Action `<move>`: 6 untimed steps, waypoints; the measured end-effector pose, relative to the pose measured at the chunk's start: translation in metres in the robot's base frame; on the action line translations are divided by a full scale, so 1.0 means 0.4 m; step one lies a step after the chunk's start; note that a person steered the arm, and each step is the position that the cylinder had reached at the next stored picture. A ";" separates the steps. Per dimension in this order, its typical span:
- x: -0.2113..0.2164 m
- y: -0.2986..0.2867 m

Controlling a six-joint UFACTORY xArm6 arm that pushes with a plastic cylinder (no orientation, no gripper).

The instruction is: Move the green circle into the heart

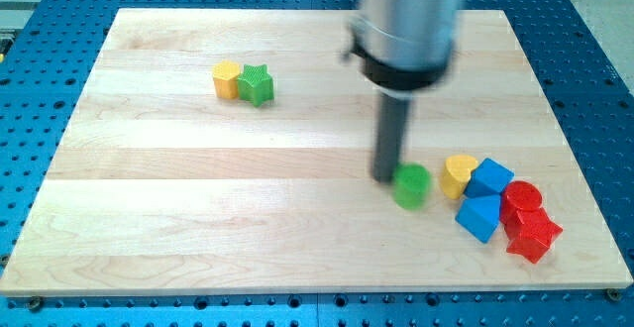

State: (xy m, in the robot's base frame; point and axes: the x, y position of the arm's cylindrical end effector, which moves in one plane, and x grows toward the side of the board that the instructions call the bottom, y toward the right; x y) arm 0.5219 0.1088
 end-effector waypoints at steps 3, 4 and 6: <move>0.138 -0.087; 0.136 -0.029; 0.126 -0.040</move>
